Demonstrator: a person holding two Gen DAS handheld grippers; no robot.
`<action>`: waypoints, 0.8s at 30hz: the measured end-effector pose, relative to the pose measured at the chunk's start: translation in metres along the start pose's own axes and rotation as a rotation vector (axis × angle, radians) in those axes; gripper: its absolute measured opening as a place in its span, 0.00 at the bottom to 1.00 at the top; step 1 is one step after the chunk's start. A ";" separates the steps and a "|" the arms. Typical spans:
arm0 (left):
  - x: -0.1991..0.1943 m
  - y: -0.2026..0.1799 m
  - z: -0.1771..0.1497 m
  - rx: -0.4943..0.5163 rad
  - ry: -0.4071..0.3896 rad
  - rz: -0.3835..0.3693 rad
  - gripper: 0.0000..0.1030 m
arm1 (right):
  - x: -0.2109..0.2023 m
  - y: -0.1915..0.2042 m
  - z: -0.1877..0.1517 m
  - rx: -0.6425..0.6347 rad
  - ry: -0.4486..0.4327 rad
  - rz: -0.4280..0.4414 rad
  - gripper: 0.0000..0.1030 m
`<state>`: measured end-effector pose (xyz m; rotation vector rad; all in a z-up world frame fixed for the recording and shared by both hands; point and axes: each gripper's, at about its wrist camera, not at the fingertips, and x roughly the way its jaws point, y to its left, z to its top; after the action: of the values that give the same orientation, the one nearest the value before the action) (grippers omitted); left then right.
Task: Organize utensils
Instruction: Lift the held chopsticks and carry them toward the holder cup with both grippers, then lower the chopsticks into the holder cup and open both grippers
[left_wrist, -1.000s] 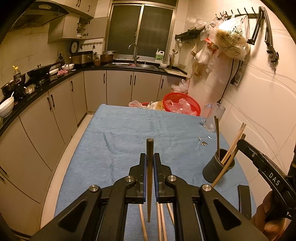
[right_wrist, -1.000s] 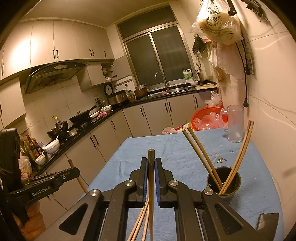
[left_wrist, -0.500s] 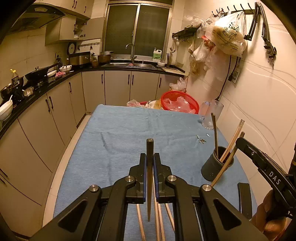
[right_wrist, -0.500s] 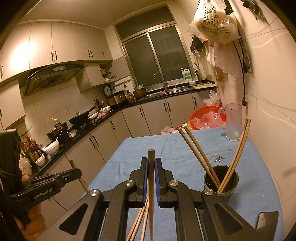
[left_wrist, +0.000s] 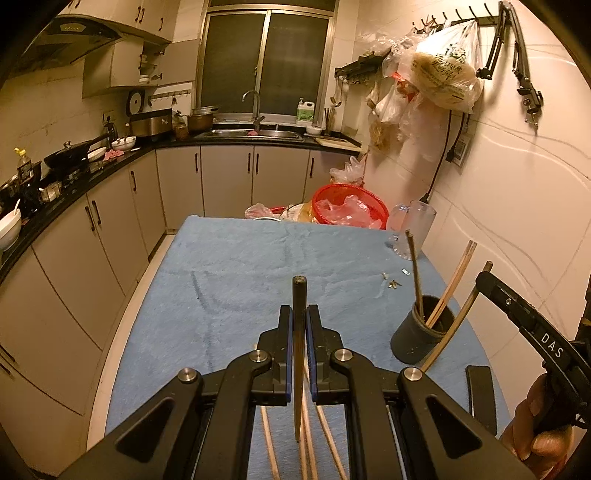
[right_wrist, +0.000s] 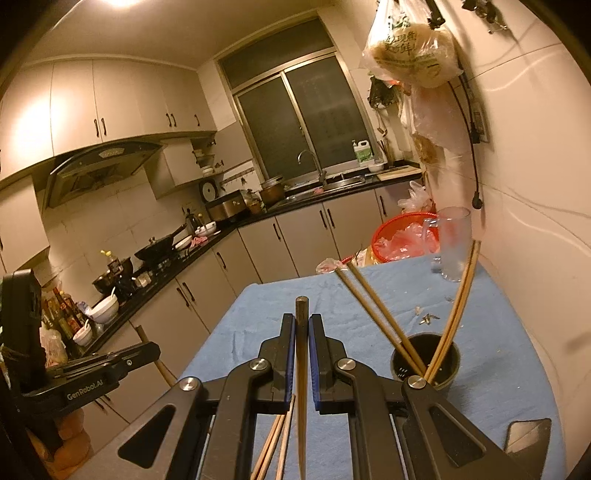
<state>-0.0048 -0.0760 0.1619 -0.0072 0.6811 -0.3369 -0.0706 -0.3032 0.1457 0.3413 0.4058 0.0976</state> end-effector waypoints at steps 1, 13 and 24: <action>-0.001 -0.002 0.001 0.004 -0.003 -0.003 0.07 | -0.002 -0.002 0.002 0.002 -0.006 -0.001 0.07; -0.015 -0.051 0.034 0.073 -0.051 -0.082 0.07 | -0.039 -0.036 0.041 0.054 -0.125 -0.056 0.07; -0.014 -0.107 0.087 0.110 -0.112 -0.177 0.07 | -0.053 -0.071 0.088 0.073 -0.218 -0.139 0.07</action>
<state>0.0065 -0.1817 0.2507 0.0183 0.5518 -0.5399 -0.0820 -0.4050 0.2164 0.3900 0.2168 -0.0896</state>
